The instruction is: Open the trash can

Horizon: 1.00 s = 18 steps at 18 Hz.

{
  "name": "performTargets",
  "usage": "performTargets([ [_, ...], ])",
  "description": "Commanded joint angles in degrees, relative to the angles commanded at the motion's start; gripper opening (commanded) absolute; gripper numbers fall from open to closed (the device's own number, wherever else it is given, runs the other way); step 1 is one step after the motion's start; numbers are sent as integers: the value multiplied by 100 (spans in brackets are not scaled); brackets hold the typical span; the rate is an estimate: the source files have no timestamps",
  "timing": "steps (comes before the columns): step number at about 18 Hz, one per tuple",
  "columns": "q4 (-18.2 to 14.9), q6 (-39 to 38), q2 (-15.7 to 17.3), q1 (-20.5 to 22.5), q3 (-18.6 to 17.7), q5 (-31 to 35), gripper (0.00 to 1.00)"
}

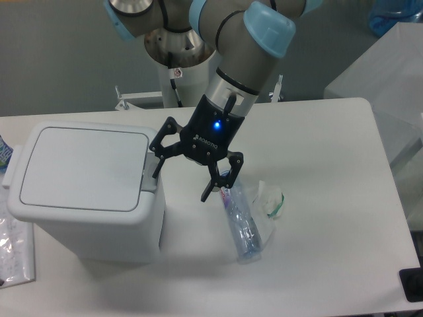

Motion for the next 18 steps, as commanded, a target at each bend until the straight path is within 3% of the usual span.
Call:
performTargets([
  [13,27,-9,-18,-18,-62,114,100],
  [18,254,9,-35,-9,342,106,100],
])
